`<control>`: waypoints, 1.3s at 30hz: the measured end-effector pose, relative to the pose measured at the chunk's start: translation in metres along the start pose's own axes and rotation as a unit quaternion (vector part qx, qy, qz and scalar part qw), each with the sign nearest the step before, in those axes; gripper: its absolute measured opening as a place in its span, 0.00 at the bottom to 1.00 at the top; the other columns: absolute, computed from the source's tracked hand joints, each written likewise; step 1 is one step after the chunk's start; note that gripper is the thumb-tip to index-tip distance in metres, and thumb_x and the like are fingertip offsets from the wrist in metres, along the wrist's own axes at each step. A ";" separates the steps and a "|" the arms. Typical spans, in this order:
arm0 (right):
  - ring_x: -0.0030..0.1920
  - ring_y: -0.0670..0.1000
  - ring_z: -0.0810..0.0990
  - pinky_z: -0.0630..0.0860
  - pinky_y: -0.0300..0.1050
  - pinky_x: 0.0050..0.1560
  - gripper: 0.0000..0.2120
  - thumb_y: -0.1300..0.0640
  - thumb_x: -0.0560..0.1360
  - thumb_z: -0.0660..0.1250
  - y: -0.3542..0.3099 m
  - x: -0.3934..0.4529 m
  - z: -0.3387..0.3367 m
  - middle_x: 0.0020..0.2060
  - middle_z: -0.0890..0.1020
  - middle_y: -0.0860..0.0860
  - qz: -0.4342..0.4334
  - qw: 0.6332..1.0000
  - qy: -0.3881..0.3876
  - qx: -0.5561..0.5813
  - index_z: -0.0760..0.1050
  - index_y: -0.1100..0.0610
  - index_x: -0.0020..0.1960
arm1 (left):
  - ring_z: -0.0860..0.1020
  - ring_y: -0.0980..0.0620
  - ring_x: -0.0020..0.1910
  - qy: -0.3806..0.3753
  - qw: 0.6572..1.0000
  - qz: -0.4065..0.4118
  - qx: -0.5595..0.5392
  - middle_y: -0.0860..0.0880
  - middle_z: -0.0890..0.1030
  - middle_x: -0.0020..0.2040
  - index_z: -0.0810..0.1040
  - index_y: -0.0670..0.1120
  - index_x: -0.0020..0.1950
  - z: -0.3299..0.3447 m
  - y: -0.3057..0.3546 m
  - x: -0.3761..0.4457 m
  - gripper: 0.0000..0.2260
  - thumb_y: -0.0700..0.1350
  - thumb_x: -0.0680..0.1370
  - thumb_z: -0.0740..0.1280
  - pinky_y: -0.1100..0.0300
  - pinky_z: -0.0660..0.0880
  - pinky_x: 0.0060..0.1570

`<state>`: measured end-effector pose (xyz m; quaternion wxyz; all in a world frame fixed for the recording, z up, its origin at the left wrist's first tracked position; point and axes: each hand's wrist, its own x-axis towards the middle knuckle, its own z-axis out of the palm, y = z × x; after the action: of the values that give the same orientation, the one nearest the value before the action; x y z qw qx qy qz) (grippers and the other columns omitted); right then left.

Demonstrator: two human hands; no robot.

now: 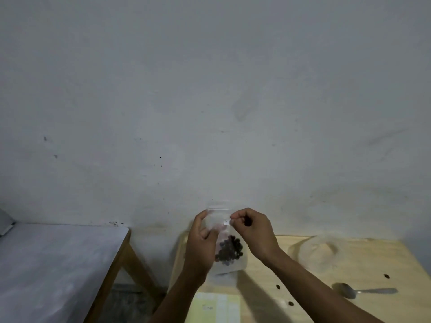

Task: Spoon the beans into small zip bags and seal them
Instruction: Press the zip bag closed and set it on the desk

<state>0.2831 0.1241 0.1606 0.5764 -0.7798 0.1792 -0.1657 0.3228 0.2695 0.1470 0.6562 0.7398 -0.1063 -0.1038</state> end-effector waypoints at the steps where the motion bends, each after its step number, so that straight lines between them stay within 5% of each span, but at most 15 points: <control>1: 0.37 0.40 0.79 0.74 0.31 0.40 0.03 0.61 0.74 0.72 -0.001 -0.001 -0.001 0.37 0.84 0.47 -0.009 1.000 0.011 -0.007 0.82 0.55 0.44 | 0.81 0.64 0.48 -0.007 1.000 -0.001 -0.003 0.58 0.82 0.53 0.71 0.55 0.66 0.003 0.001 -0.001 0.17 0.43 0.80 0.67 0.71 0.76 0.41; 11: 0.32 0.39 0.76 0.71 0.29 0.36 0.05 0.62 0.73 0.71 -0.001 -0.010 -0.004 0.33 0.82 0.46 -0.011 0.999 0.049 -0.020 0.81 0.54 0.41 | 0.80 0.67 0.49 -0.031 1.000 0.004 -0.005 0.62 0.82 0.49 0.71 0.58 0.66 0.012 0.007 -0.011 0.19 0.42 0.78 0.68 0.73 0.75 0.42; 15: 0.30 0.40 0.74 0.70 0.29 0.34 0.05 0.63 0.73 0.70 0.001 -0.013 -0.002 0.32 0.82 0.46 -0.009 0.998 0.059 -0.019 0.81 0.55 0.41 | 0.80 0.48 0.47 -0.033 0.999 0.008 0.006 0.55 0.86 0.47 0.69 0.59 0.67 0.011 0.007 -0.014 0.18 0.41 0.81 0.64 0.57 0.79 0.45; 18: 0.31 0.40 0.74 0.70 0.31 0.35 0.05 0.62 0.73 0.71 0.003 -0.014 0.001 0.33 0.81 0.46 -0.008 0.998 0.059 -0.017 0.80 0.54 0.41 | 0.79 0.48 0.39 -0.030 0.999 0.010 0.008 0.55 0.85 0.42 0.69 0.58 0.68 0.010 0.005 -0.015 0.18 0.40 0.81 0.63 0.68 0.75 0.34; 20: 0.34 0.41 0.74 0.69 0.35 0.38 0.06 0.58 0.72 0.73 0.002 -0.014 0.002 0.36 0.79 0.46 -0.012 0.997 0.067 -0.025 0.78 0.51 0.45 | 0.83 0.58 0.39 -0.027 0.999 0.009 0.020 0.57 0.85 0.45 0.69 0.57 0.68 0.008 0.007 -0.015 0.18 0.40 0.81 0.64 0.70 0.77 0.39; 22: 0.44 0.42 0.73 0.70 0.37 0.44 0.18 0.51 0.69 0.76 0.004 -0.014 0.003 0.46 0.75 0.45 -0.007 0.992 0.106 -0.072 0.72 0.47 0.55 | 0.82 0.61 0.50 -0.025 0.999 0.004 0.026 0.62 0.84 0.49 0.69 0.56 0.68 0.006 0.006 -0.013 0.18 0.40 0.81 0.65 0.67 0.78 0.49; 25: 0.57 0.46 0.68 0.71 0.46 0.57 0.35 0.39 0.64 0.77 0.011 -0.011 0.002 0.56 0.70 0.45 0.066 0.985 0.110 -0.112 0.66 0.45 0.65 | 0.80 0.61 0.54 -0.019 1.000 -0.021 0.012 0.60 0.83 0.54 0.74 0.56 0.63 0.002 0.005 -0.010 0.14 0.42 0.80 0.67 0.67 0.76 0.50; 27: 0.53 0.48 0.75 0.74 0.47 0.55 0.33 0.36 0.59 0.79 0.014 -0.009 -0.002 0.52 0.77 0.49 0.140 0.989 0.024 0.036 0.75 0.55 0.55 | 0.81 0.54 0.54 -0.028 0.999 -0.042 -0.001 0.53 0.83 0.55 0.79 0.51 0.57 -0.001 0.004 -0.007 0.08 0.45 0.78 0.69 0.55 0.78 0.54; 30: 0.42 0.51 0.75 0.71 0.44 0.46 0.19 0.49 0.65 0.80 0.014 -0.013 -0.006 0.38 0.75 0.56 0.169 0.968 -0.047 0.181 0.74 0.61 0.39 | 0.84 0.49 0.44 -0.035 0.998 -0.060 -0.001 0.48 0.86 0.44 0.82 0.46 0.50 -0.001 0.010 -0.008 0.08 0.49 0.78 0.69 0.47 0.81 0.50; 35: 0.37 0.53 0.76 0.73 0.45 0.41 0.14 0.56 0.69 0.77 0.009 -0.020 -0.004 0.35 0.75 0.57 0.178 0.963 -0.046 0.195 0.73 0.61 0.38 | 0.85 0.45 0.40 -0.014 0.997 -0.070 0.017 0.47 0.85 0.39 0.82 0.44 0.45 0.001 0.008 -0.009 0.11 0.51 0.78 0.68 0.48 0.82 0.44; 39: 0.40 0.51 0.81 0.77 0.47 0.50 0.13 0.56 0.70 0.77 0.012 -0.022 -0.001 0.36 0.81 0.56 0.167 0.972 -0.022 0.164 0.79 0.64 0.36 | 0.84 0.43 0.40 -0.015 0.998 -0.055 0.020 0.46 0.85 0.38 0.82 0.44 0.43 0.002 0.005 -0.010 0.09 0.49 0.78 0.69 0.46 0.81 0.44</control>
<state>0.2625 0.1299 0.1482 0.7196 -0.6373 0.2645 -0.0776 0.3123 0.2698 0.1515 0.6328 0.7560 -0.0771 -0.1487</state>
